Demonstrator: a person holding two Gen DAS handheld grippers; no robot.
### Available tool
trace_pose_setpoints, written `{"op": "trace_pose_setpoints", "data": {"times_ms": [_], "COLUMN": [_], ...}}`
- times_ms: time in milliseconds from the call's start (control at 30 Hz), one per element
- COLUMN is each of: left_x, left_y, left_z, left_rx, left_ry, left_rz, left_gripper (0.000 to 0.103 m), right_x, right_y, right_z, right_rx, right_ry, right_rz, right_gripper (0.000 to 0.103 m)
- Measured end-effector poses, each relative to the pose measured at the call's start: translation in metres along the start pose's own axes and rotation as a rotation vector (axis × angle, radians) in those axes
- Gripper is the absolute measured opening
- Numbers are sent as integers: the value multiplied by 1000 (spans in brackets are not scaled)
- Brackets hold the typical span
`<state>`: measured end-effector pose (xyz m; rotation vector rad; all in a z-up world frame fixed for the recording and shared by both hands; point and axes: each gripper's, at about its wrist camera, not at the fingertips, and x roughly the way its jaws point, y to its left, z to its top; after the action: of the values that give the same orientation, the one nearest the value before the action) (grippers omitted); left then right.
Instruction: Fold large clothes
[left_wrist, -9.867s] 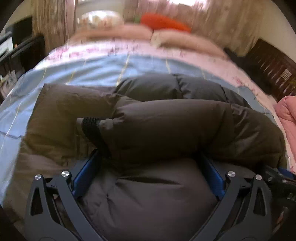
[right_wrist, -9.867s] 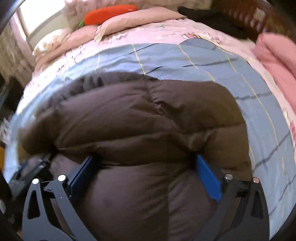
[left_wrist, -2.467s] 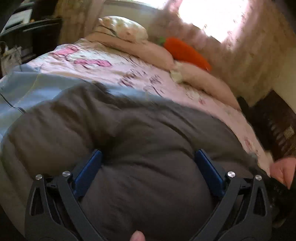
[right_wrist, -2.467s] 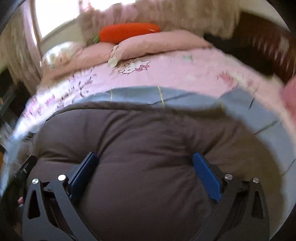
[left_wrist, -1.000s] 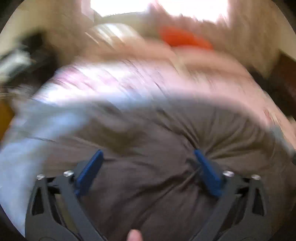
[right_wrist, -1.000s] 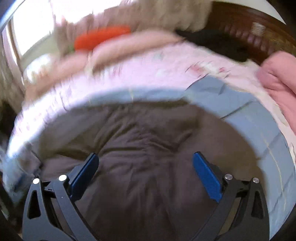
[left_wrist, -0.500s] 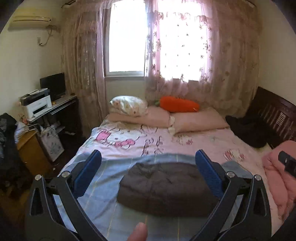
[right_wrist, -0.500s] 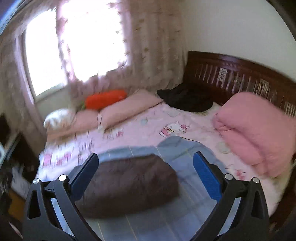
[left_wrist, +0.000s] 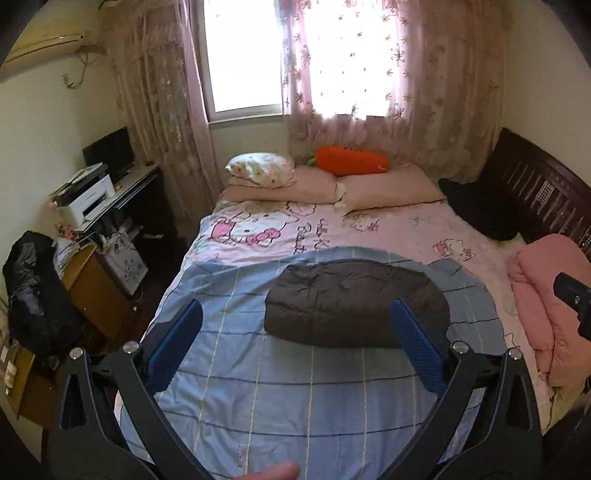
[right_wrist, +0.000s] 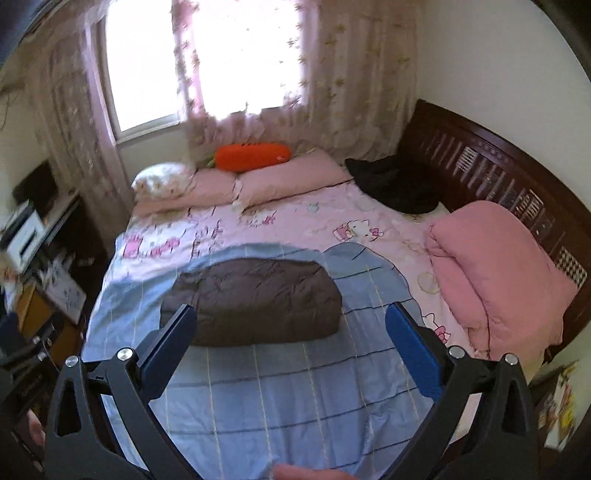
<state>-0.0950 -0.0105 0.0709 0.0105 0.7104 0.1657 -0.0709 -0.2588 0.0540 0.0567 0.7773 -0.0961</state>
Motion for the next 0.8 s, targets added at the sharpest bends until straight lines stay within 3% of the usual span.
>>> {"op": "trace_pose_setpoints", "data": {"times_ms": [300,800], "left_x": [13,29], "left_y": [11,7], "left_z": [-12,-29], "left_rx": [-50,-24], "left_ry": [25,77], "left_rz": [-1,-20], "left_gripper": [101,101], "right_x": [29,42], "right_y": [7,17], "right_z": [-27,-27], "right_rx": [-32,-52], "right_ry": [122,158], "right_rz": [8,13], "right_gripper": [102,102]}}
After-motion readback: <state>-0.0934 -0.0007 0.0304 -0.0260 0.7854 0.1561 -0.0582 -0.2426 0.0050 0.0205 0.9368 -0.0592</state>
